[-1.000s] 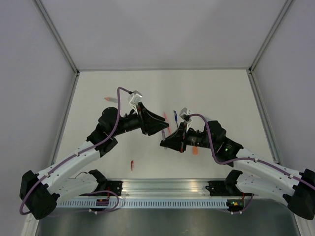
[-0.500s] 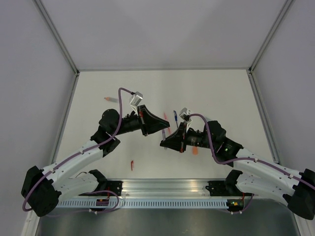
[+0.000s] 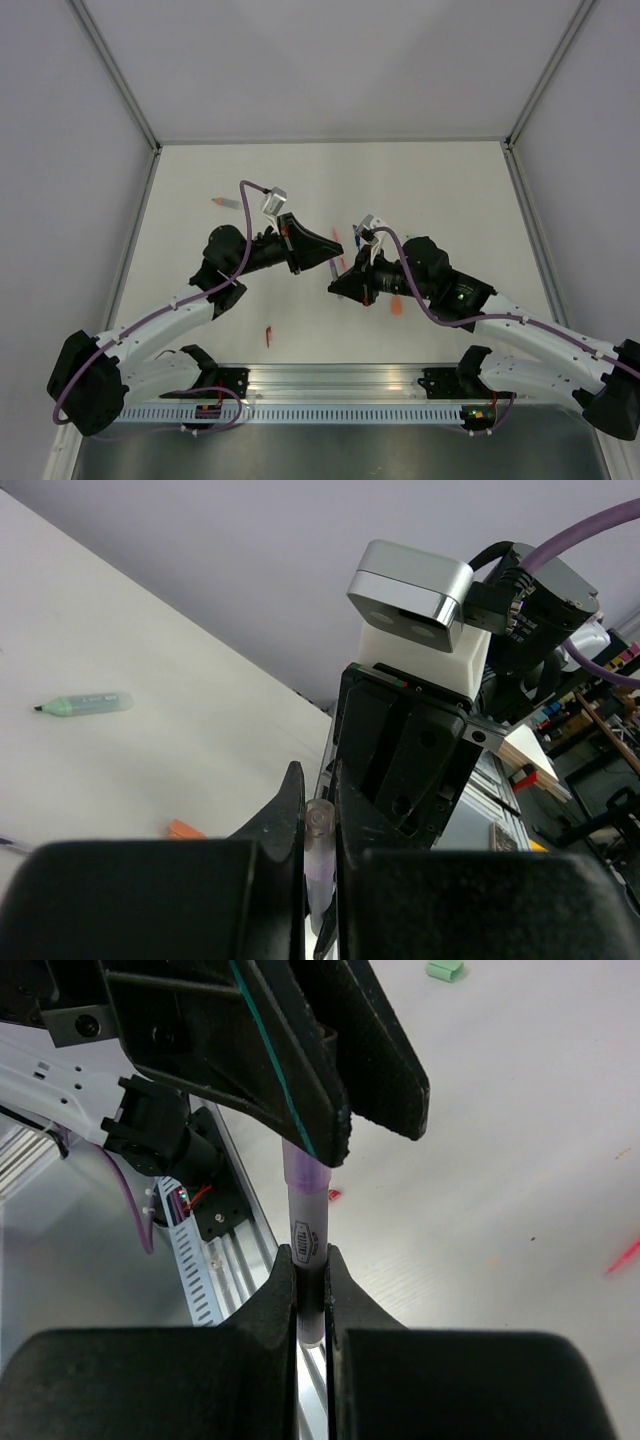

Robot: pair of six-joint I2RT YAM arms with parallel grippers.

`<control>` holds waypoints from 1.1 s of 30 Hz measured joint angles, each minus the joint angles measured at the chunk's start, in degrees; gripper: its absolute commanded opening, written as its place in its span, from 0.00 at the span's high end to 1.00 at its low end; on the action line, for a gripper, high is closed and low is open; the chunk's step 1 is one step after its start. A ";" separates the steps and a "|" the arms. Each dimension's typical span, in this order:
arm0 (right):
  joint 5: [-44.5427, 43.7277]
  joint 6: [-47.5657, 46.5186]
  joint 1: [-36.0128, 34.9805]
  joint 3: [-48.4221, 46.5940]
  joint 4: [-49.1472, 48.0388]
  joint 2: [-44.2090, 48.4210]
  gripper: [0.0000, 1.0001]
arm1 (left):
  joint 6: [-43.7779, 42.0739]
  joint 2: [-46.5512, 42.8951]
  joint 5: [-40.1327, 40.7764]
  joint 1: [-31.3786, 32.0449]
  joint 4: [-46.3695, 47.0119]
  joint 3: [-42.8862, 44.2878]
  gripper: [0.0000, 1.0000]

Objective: Insert the pens into the pen caps
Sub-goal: Press the pen cap onto the pen.

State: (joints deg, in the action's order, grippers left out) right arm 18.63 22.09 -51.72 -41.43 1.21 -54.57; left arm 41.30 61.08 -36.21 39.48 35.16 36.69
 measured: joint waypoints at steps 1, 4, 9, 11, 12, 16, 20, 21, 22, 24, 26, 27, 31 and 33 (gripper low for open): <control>-0.72 -0.44 0.00 -0.92 1.16 -0.50 1.00 | 0.35 0.24 0.35 -0.24 1.09 -0.37 0.98; -1.64 -1.62 0.02 -3.10 4.09 -1.90 1.00 | 1.33 0.24 1.75 -0.59 5.09 -2.56 0.98; -2.01 -3.87 0.63 -7.48 8.59 -4.68 1.00 | 1.86 0.04 4.61 -0.90 8.83 -4.50 0.98; -2.03 -5.01 0.98 -9.44 10.64 -5.64 1.00 | 2.14 0.04 5.44 -1.07 10.25 -4.92 0.98; -2.03 -5.60 1.27 -10.75 11.85 -6.36 1.00 | 2.29 0.04 5.99 -1.18 10.71 -4.98 0.98; -2.54 -8.35 2.19 -15.96 16.20 -9.60 1.00 | 2.27 0.02 9.29 -1.53 10.75 -4.59 0.98; -4.46 -11.93 2.47 -21.90 21.81 -13.49 1.00 | 2.16 0.02 12.83 -1.73 10.08 -4.39 0.98; -5.05 -12.79 2.47 -23.56 23.50 -14.53 1.00 | 2.19 0.07 13.77 -1.75 9.99 -4.37 0.98; -5.57 -13.64 2.49 -24.94 24.76 -15.41 1.00 | 2.19 0.13 14.53 -1.77 9.94 -4.26 0.98; -6.71 -15.04 2.64 -27.34 27.28 -16.81 1.00 | 2.16 1.07 15.80 -1.77 9.84 -3.74 0.98; -7.56 -16.09 3.02 -28.81 28.94 -17.75 1.00 | 2.16 2.19 16.37 -1.75 10.12 -3.13 0.98; -7.93 -16.52 3.26 -29.40 29.73 -18.34 1.00 | 2.16 2.60 16.57 -1.75 10.19 -2.91 0.98; -8.37 -17.57 3.76 -30.18 30.80 -20.04 1.00 | 1.86 3.54 17.25 -1.75 9.92 -2.86 0.98; -7.67 -17.68 3.93 -30.18 30.82 -20.39 1.00 | 1.46 3.26 17.40 -1.75 9.27 -2.95 0.98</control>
State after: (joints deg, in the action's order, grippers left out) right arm 10.96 4.40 -47.79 -71.61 32.03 -74.96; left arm 42.76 64.34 -18.81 37.74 44.42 33.74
